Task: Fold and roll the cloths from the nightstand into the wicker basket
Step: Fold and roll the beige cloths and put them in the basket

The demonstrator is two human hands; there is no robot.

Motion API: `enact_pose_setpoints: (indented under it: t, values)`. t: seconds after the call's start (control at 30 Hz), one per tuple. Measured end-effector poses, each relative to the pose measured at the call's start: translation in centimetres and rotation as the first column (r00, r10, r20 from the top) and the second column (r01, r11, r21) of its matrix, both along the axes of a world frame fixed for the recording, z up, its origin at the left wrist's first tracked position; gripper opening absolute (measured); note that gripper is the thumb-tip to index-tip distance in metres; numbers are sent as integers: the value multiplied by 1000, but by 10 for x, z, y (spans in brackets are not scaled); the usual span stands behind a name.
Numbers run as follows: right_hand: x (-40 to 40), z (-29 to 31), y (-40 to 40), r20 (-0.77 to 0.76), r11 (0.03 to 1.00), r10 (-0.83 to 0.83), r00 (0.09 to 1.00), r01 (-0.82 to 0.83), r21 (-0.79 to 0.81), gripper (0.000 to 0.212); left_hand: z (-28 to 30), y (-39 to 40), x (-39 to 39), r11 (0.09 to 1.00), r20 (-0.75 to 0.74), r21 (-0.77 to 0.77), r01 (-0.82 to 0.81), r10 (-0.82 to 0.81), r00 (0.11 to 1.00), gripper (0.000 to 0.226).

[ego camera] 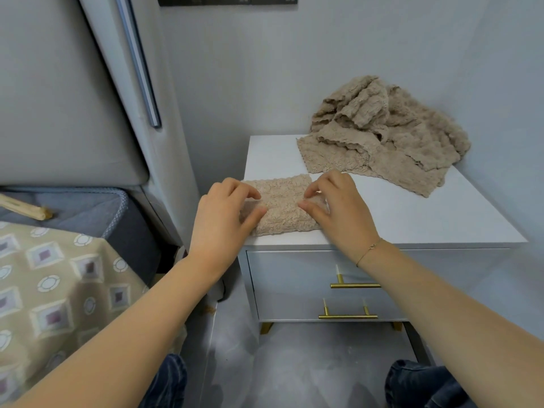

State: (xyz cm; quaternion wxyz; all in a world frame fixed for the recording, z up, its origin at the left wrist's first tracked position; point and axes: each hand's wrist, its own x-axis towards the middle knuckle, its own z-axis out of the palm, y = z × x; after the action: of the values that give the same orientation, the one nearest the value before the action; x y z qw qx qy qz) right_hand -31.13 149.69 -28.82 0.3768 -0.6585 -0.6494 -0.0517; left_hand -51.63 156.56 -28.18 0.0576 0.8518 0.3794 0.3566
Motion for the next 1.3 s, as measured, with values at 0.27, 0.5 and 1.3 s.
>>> enact_pose_setpoints:
  t: [0.27,0.5,1.3]
  values:
    - [15,0,-13,33,976,165,986,-159,-152,35,-2,7,-16,980,-152,-122,155,-173,973,49]
    - [19,-3,-29,48,942,213,976,-193,-274,64,-4,-2,-21,969,-227,-115,220,-242,943,63]
    - [21,17,-25,-500,925,-25,865,-169,-339,54,9,6,-17,681,113,-722,124,-62,992,36]
